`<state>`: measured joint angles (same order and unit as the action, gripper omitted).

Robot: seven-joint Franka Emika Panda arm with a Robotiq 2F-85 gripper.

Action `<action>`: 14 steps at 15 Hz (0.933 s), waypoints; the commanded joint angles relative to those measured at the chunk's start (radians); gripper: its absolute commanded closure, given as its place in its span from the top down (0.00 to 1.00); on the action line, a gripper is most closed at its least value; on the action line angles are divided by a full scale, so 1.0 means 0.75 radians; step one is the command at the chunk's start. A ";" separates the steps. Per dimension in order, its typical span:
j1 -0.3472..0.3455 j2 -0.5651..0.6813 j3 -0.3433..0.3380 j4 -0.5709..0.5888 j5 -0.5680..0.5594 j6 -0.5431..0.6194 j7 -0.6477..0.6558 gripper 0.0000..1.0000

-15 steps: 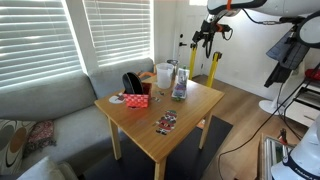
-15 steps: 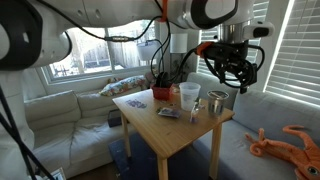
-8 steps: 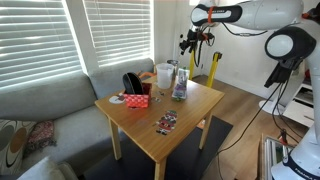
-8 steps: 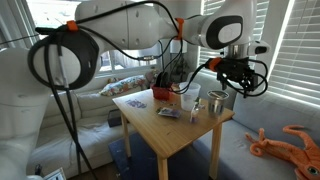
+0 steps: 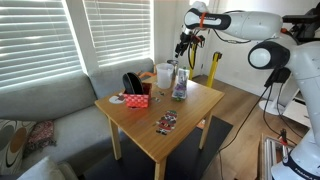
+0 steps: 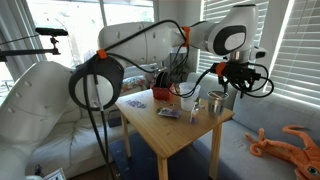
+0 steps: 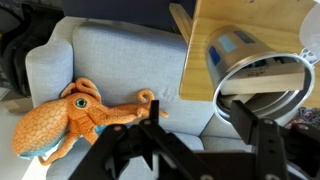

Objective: Pick up the silver cup and then place it on the table

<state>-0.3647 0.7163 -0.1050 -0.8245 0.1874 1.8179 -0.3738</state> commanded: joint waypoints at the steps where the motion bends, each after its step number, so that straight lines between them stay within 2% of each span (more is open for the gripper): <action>1: -0.058 0.109 0.076 0.178 0.010 -0.123 -0.042 0.75; 4: -0.061 0.143 0.076 0.213 0.021 -0.159 -0.046 0.66; 5: -0.065 0.156 0.080 0.228 0.021 -0.162 -0.046 0.54; 6: -0.066 0.167 0.080 0.240 0.021 -0.162 -0.044 0.52; 8: -0.063 0.185 0.082 0.257 0.020 -0.162 -0.048 0.41; 10: -0.057 0.201 0.085 0.275 0.015 -0.162 -0.047 0.38; 11: -0.053 0.207 0.088 0.283 0.012 -0.162 -0.049 0.16; 12: -0.050 0.211 0.089 0.291 0.010 -0.164 -0.047 0.14; 14: -0.044 0.214 0.090 0.302 0.005 -0.171 -0.041 0.01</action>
<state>-0.3972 0.8467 -0.0470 -0.6652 0.1874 1.7293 -0.3966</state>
